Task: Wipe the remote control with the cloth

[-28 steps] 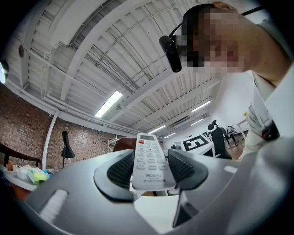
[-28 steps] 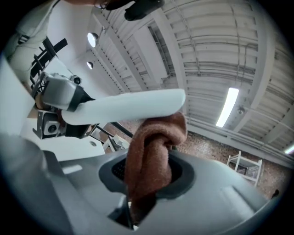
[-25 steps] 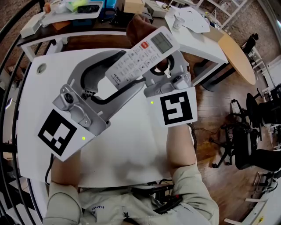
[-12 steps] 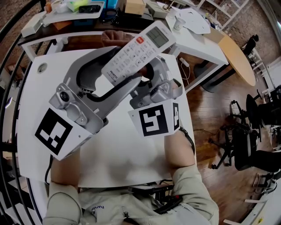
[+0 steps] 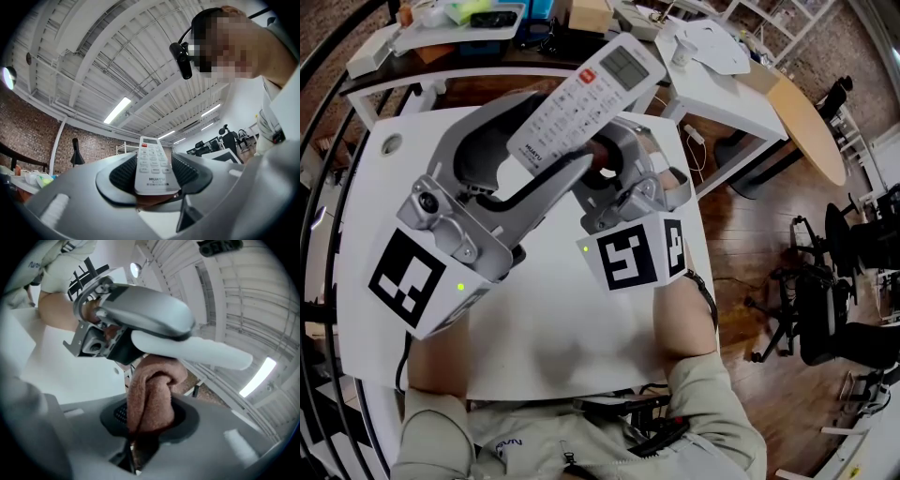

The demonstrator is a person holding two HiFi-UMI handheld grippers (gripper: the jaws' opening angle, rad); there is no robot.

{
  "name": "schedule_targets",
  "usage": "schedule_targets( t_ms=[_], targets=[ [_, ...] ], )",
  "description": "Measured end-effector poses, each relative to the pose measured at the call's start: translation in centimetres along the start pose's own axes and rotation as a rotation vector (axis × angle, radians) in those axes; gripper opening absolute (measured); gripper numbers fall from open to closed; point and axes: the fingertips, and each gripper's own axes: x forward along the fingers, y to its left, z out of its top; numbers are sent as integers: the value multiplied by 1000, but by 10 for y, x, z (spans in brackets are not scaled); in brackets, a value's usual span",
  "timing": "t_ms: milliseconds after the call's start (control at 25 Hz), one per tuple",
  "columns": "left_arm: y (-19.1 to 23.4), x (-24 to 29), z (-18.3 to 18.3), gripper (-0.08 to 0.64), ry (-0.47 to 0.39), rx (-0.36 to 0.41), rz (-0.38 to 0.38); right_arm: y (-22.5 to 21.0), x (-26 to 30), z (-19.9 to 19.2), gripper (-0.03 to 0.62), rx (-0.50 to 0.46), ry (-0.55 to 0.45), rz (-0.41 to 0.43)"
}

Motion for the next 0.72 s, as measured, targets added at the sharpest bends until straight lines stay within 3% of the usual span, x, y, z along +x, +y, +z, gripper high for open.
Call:
schedule_targets(
  t_ms=[160,360,520,720],
  targets=[
    [0,0,-1,244,10,-5,5,-38,-8,-14,100,138,-6,-108],
    [0,2,-5,244,25,-39,18,-81,-25,-37,100,388,-25,-251],
    [0,2,-8,244,32,-37,18,-95,-33,-43,100,410,-17,-306],
    [0,3,-8,244,36,-26,25,-94,-34,-31,100,357,-28,-310]
  ],
)
